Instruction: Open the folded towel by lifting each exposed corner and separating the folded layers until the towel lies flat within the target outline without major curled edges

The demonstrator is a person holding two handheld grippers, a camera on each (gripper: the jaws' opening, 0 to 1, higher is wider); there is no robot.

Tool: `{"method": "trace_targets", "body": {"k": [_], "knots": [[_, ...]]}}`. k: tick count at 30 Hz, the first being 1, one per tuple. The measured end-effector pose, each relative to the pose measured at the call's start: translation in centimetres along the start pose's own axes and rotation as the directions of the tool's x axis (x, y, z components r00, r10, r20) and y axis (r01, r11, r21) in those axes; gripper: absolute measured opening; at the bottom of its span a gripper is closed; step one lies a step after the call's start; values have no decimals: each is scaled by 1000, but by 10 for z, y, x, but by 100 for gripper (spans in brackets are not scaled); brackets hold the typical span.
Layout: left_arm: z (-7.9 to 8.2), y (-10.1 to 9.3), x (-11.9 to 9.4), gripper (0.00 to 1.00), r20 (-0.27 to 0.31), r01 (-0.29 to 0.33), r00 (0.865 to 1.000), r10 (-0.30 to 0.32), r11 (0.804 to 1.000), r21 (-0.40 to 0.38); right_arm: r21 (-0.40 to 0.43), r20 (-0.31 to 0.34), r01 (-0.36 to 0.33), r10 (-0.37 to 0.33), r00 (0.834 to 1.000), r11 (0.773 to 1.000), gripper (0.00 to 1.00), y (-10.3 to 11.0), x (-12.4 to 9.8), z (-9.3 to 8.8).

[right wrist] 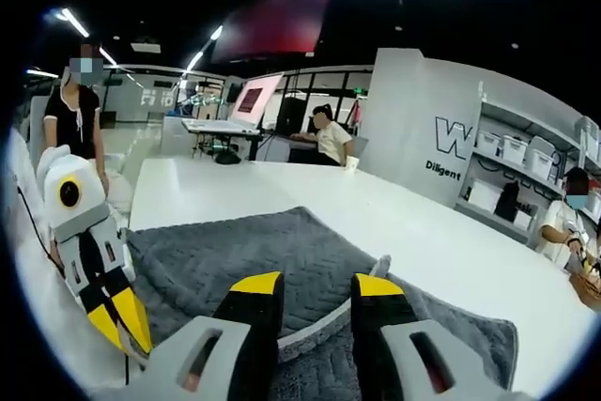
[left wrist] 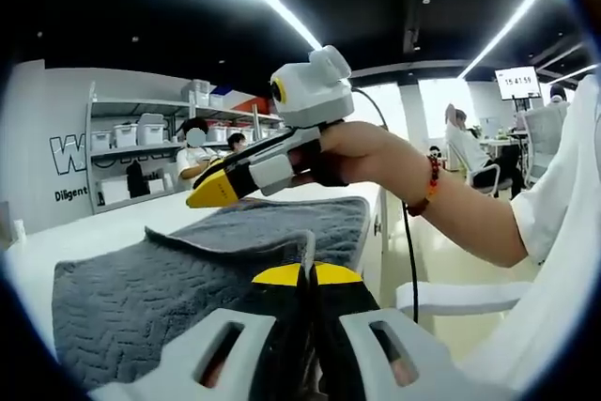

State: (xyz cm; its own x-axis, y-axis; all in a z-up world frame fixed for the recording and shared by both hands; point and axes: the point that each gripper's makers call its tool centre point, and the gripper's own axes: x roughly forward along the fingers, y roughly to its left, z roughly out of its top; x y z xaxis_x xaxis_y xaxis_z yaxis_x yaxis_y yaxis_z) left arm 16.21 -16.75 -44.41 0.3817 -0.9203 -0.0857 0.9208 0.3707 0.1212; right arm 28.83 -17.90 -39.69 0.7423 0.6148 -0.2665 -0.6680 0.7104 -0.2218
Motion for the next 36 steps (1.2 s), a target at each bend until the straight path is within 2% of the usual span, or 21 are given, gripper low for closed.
{"method": "trace_targets", "body": {"k": [23, 25, 36], "knots": [[2, 1, -4, 1, 23, -3, 1000, 4, 1000, -12, -14, -65, 0, -1, 998, 1000, 24, -6, 25, -7], [3, 1, -5, 1, 32, 2, 999, -1, 999, -35, -10, -61, -4, 3, 998, 1000, 25, -6, 26, -8], [3, 1, -5, 0, 36, 3, 999, -2, 999, -38, 30, -74, 13, -11, 997, 999, 24, -11, 33, -15]]}}
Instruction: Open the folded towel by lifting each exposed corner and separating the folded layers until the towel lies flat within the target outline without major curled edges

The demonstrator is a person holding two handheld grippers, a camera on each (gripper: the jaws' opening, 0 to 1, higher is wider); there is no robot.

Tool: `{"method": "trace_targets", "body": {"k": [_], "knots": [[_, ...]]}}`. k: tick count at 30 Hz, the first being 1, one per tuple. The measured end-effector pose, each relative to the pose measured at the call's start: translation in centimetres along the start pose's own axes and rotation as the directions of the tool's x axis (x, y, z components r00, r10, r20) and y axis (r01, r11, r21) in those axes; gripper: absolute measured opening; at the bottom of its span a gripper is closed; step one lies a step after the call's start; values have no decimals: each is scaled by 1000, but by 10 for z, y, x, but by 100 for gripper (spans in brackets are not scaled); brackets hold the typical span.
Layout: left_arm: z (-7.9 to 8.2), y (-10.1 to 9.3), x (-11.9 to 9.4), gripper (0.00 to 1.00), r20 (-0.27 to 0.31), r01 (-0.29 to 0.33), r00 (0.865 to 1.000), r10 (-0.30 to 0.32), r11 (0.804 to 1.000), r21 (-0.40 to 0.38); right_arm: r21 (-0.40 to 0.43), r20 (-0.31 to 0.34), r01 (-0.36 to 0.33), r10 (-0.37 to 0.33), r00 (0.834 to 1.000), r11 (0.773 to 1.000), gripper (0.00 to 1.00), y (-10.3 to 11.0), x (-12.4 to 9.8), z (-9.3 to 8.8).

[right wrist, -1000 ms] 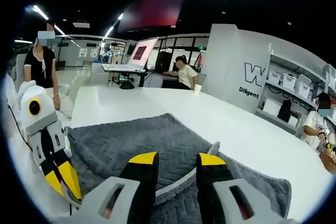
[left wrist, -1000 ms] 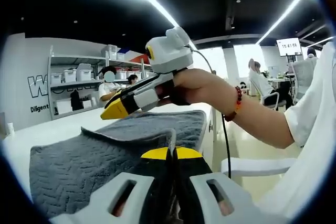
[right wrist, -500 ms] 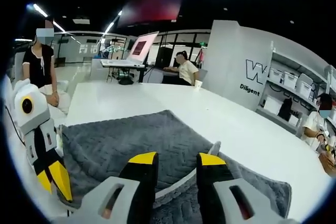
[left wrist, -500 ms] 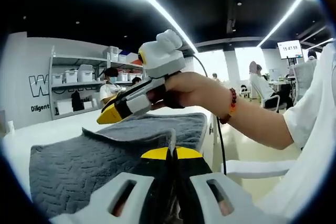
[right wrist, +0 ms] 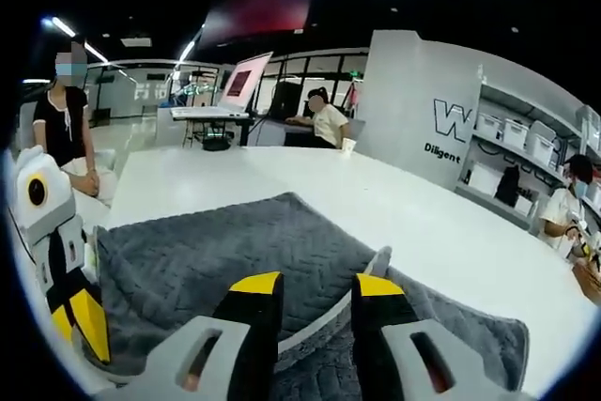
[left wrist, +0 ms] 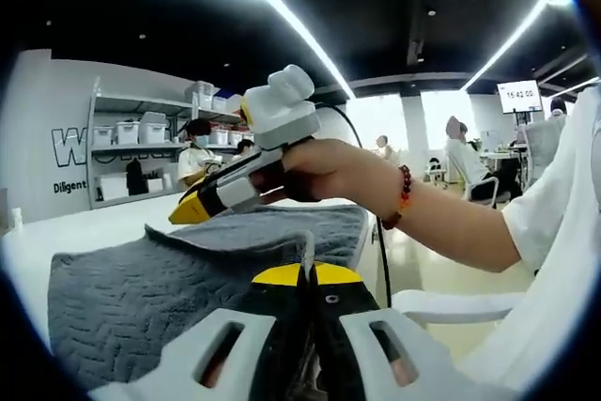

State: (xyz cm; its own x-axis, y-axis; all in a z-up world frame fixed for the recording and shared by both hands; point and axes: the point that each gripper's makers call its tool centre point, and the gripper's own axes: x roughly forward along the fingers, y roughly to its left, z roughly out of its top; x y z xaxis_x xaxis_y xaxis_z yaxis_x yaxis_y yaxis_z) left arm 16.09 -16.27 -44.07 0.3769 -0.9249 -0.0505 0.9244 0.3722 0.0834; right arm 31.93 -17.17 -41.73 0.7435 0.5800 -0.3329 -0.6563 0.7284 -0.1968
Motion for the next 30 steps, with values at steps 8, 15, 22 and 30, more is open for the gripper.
{"method": "trace_targets", "body": {"k": [8, 15, 22, 30], "knots": [[-2, 0, -1, 1, -4, 3, 1000, -3, 1000, -11, 3, -17, 43, -43, 999, 999, 29, -6, 7, -5], [1, 2, -3, 1, 9, -4, 1000, 4, 1000, -18, 29, -33, 41, -40, 999, 999, 28, -6, 12, -10], [-1, 2, -2, 0, 6, 1, 1000, -1, 1000, -25, 28, -55, 57, -55, 997, 998, 27, -10, 18, -12], [-2, 1, -2, 1, -1, 7, 1000, -7, 1000, -22, 51, -79, 65, -60, 995, 997, 27, -13, 23, -21]]}}
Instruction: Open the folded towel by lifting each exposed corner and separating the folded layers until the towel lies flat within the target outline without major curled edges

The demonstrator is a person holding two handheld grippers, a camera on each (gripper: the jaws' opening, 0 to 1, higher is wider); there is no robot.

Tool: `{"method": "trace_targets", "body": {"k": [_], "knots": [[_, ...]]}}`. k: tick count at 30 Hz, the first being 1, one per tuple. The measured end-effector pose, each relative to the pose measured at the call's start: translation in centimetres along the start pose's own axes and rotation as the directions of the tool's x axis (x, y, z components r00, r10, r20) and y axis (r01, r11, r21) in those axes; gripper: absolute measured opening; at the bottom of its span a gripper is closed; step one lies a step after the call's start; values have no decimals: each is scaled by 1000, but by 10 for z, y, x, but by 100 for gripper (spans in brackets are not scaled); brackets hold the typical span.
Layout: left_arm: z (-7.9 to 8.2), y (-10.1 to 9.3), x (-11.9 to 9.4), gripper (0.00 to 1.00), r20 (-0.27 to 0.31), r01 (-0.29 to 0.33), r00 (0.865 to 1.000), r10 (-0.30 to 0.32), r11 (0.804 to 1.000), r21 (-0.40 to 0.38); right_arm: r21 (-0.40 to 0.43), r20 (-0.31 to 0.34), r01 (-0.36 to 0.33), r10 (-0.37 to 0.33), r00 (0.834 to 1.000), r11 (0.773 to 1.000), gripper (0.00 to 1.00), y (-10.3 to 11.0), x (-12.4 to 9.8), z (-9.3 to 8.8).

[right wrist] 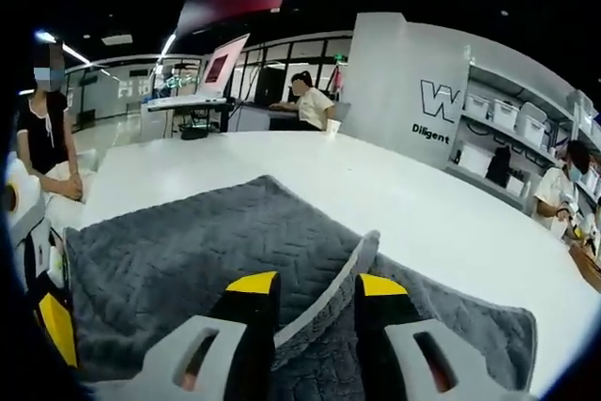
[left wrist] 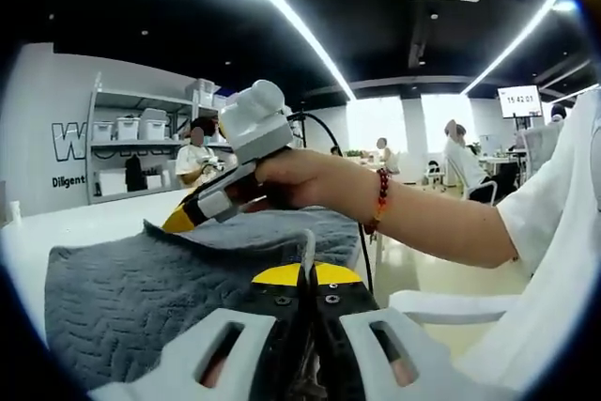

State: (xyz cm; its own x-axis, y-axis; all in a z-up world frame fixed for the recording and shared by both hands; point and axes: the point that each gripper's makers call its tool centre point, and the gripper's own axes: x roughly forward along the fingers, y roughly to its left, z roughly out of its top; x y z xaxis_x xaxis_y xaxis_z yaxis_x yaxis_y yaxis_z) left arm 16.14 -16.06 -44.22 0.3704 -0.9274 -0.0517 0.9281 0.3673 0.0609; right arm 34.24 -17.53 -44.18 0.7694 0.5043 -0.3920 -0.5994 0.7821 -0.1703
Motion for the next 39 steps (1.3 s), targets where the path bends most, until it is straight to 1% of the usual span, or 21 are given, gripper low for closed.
{"method": "trace_targets", "body": {"k": [10, 12, 15, 21, 31, 38, 39], "knots": [[-3, -1, -1, 1, -3, 6, 1000, -6, 1000, -4, -12, -48, -18, 18, 999, 1000, 28, 7, 11, -9], [-4, -1, -1, 1, -1, 7, 1000, -7, 1000, -7, -3, -59, -20, 20, 998, 1000, 28, 5, 14, -13], [-4, -1, -2, 1, -2, 7, 1000, -7, 1000, -5, 5, -74, -6, 7, 997, 1000, 28, 0, 15, -19], [-6, -2, -1, 1, -7, 14, 1000, -14, 1000, -7, 21, -92, -12, 14, 996, 1000, 29, -2, 19, -22], [-7, -2, -1, 1, -9, 17, 1000, -17, 1000, -10, 23, -109, -18, 21, 994, 1000, 29, -4, 33, -14], [-7, -3, -1, 0, -6, 19, 1000, -19, 1000, 6, 17, -124, -8, 10, 992, 1000, 29, -10, 39, -15], [-7, -2, -1, 0, -5, 19, 1000, -19, 1000, 6, 28, -129, -19, 22, 991, 999, 30, -10, 41, -16]]}}
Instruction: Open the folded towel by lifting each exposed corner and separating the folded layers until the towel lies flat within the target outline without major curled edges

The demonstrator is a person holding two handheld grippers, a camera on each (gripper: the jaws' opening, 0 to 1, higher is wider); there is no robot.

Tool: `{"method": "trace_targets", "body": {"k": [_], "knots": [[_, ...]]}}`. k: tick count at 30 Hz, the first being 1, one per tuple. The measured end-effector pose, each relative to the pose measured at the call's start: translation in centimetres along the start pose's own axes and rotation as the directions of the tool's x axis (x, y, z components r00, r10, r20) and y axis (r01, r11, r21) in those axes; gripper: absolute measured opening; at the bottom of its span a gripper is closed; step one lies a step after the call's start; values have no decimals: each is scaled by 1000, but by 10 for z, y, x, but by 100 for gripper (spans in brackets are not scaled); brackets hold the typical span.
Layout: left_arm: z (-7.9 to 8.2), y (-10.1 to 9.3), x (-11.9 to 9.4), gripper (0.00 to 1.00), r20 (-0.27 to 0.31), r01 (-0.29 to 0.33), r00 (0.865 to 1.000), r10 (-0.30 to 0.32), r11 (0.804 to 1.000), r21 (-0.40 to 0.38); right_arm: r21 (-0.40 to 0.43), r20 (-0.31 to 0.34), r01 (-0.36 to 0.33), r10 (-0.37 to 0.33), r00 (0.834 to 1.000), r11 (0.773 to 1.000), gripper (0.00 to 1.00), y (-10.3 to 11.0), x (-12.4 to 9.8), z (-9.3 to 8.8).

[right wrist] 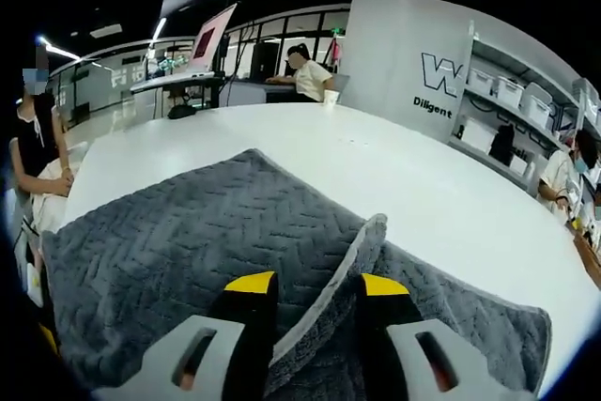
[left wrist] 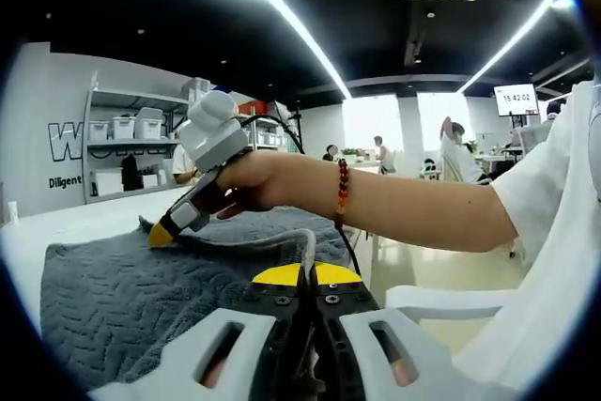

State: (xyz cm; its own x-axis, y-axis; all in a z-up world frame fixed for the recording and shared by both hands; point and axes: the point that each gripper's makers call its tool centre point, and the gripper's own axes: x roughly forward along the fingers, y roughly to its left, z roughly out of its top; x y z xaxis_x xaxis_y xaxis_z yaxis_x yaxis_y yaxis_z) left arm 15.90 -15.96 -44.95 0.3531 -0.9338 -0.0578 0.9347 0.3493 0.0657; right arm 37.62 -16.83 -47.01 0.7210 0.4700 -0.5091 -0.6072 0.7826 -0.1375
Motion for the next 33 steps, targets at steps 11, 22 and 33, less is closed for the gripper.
{"method": "trace_targets", "body": {"k": [11, 22, 33], "knots": [[0, 0, 0, 0, 0, 3, 1000, -3, 1000, 3, 26, -6, 20, -20, 1000, 999, 29, -13, 6, -1], [1, -1, 1, 0, -1, 8, 1000, -8, 1000, 11, 49, 5, 53, -53, 999, 997, 24, -28, 11, 5], [1, -1, 1, 0, 0, 9, 1000, -9, 1000, 10, 57, -13, 72, -72, 997, 996, 23, -39, 20, 4]]}}
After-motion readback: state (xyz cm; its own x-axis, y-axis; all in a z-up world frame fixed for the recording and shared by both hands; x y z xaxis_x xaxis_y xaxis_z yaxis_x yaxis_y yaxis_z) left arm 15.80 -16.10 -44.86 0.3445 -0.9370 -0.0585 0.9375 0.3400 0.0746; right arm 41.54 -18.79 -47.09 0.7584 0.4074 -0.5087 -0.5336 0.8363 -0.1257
